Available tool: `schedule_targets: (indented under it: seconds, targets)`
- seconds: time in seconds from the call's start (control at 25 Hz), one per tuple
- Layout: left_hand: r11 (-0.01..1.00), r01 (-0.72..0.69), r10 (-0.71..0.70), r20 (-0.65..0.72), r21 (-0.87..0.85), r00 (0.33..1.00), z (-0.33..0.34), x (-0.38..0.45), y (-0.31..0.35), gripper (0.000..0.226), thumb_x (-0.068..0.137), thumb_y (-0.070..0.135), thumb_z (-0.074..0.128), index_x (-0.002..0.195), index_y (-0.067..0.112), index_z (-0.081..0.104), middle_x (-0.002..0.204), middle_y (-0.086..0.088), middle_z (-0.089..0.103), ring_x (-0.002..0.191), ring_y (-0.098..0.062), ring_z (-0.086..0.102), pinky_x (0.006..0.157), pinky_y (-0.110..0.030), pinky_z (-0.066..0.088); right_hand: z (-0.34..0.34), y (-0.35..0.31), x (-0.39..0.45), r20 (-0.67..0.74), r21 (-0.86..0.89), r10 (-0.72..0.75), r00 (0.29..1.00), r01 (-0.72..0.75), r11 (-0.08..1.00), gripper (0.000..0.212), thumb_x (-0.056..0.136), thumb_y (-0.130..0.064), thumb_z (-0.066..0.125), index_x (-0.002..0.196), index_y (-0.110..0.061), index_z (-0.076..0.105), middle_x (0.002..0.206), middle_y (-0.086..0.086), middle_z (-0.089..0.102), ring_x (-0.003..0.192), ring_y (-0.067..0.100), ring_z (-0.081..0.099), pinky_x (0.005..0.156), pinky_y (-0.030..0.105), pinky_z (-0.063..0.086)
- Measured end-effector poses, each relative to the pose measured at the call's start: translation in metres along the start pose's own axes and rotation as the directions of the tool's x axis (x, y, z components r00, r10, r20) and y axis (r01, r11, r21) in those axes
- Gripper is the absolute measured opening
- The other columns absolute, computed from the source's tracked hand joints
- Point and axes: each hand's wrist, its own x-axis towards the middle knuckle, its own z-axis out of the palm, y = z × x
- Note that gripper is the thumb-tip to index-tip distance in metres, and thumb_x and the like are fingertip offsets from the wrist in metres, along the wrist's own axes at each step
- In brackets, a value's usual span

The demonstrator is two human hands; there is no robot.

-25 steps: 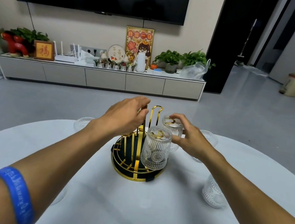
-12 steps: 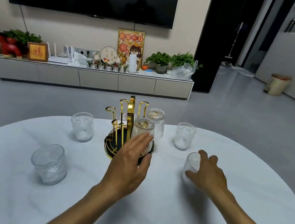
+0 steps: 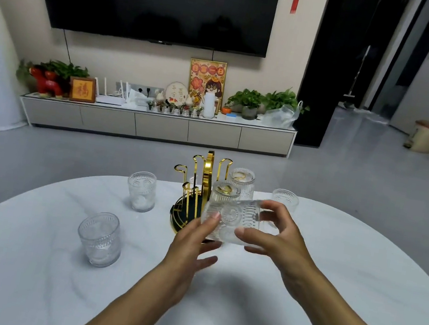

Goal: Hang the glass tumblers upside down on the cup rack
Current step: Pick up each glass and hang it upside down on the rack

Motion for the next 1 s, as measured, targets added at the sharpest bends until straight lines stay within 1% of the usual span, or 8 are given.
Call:
schedule_targets:
  seconds: [0.16, 0.28, 0.36, 0.44, 0.52, 0.6, 0.72, 1.0]
  targets:
    - [0.948, -0.129, 0.112, -0.073, -0.290, 0.991, -0.010, -0.003, 0.008, 0.048, 0.070, 0.043, 0.074, 0.108, 0.015, 0.072, 0.104, -0.010, 0.076, 0.089, -0.020, 0.073, 0.075, -0.032, 0.056, 0.027, -0.006, 0.001, 0.058, 0.060, -0.066, 0.996, 0.063, 0.996, 0.073, 0.052, -0.040, 0.089, 0.117, -0.032, 0.056, 0.117, 0.002, 0.064, 0.094, 0.027, 0.070, 0.080, 0.042, 0.058]
    - [0.906, -0.227, 0.186, -0.146, -0.356, 0.972, -0.031, 0.003, 0.011, 0.034, 0.065, 0.038, 0.078, 0.092, 0.017, 0.079, 0.099, -0.008, 0.076, 0.087, -0.019, 0.071, 0.080, -0.034, 0.056, 0.038, -0.011, 0.014, 0.162, 0.086, -0.043, 0.986, 0.029, 0.996, 0.066, 0.063, -0.057, 0.076, 0.122, -0.035, 0.056, 0.120, -0.001, 0.064, 0.101, 0.014, 0.067, 0.074, 0.027, 0.054]
    - [0.888, -0.325, 0.270, -0.205, -0.324, 0.941, -0.050, 0.009, 0.021, 0.037, 0.065, 0.036, 0.078, 0.097, 0.017, 0.077, 0.100, -0.006, 0.076, 0.092, -0.020, 0.069, 0.085, -0.036, 0.054, 0.045, -0.020, 0.032, 0.142, -0.010, -0.057, 0.988, 0.059, 0.998, 0.054, 0.080, -0.059, 0.059, 0.128, -0.035, 0.055, 0.130, -0.002, 0.061, 0.108, 0.011, 0.063, 0.081, 0.031, 0.052]
    - [0.889, -0.418, 0.365, -0.261, -0.187, 0.894, -0.069, 0.019, 0.039, 0.055, 0.064, 0.033, 0.082, 0.114, 0.014, 0.070, 0.107, -0.004, 0.075, 0.097, -0.019, 0.069, 0.080, -0.033, 0.054, 0.054, -0.026, 0.060, 0.102, -0.319, -0.200, 0.974, 0.223, 0.921, 0.044, 0.094, -0.044, 0.048, 0.137, -0.032, 0.046, 0.142, -0.003, 0.051, 0.119, 0.015, 0.054, 0.092, 0.037, 0.046]
    - [0.886, -0.462, 0.446, -0.318, 0.029, 0.836, -0.082, 0.031, 0.057, 0.072, 0.057, 0.036, 0.087, 0.122, 0.016, 0.064, 0.107, 0.001, 0.075, 0.094, -0.013, 0.071, 0.073, -0.025, 0.055, 0.066, -0.031, 0.089, 0.230, -0.692, -0.314, 0.921, 0.381, 0.613, 0.049, 0.098, -0.026, 0.044, 0.146, -0.025, 0.033, 0.153, -0.001, 0.037, 0.132, 0.021, 0.042, 0.103, 0.042, 0.039]
    - [0.843, -0.481, 0.537, -0.327, 0.241, 0.777, -0.092, 0.043, 0.070, 0.075, 0.055, 0.040, 0.088, 0.123, 0.022, 0.063, 0.105, 0.008, 0.073, 0.092, -0.006, 0.069, 0.071, -0.017, 0.054, 0.076, -0.029, 0.113, 0.326, -0.840, -0.220, 0.919, 0.388, 0.378, 0.062, 0.094, -0.012, 0.043, 0.151, -0.022, 0.021, 0.161, 0.000, 0.021, 0.141, 0.026, 0.027, 0.110, 0.050, 0.031]
    - [0.736, -0.499, 0.636, -0.215, 0.457, 0.741, -0.097, 0.060, 0.080, 0.075, 0.057, 0.047, 0.087, 0.124, 0.025, 0.060, 0.106, 0.012, 0.069, 0.093, 0.000, 0.065, 0.071, -0.015, 0.056, 0.079, -0.024, 0.129, 0.302, -0.883, -0.111, 0.947, 0.321, 0.341, 0.075, 0.085, -0.002, 0.044, 0.152, -0.020, 0.018, 0.163, -0.002, 0.013, 0.143, 0.031, 0.023, 0.110, 0.055, 0.030]
    - [0.468, -0.388, 0.682, -0.045, 0.794, 0.730, -0.075, 0.095, 0.072, 0.082, 0.062, 0.048, 0.086, 0.133, 0.020, 0.056, 0.125, -0.004, 0.065, 0.106, -0.022, 0.061, 0.088, -0.042, 0.055, 0.080, -0.017, 0.131, 0.275, -0.901, -0.160, 0.948, 0.312, 0.300, 0.079, 0.082, 0.000, 0.048, 0.152, -0.022, 0.020, 0.163, -0.004, 0.016, 0.139, 0.033, 0.033, 0.107, 0.051, 0.035]
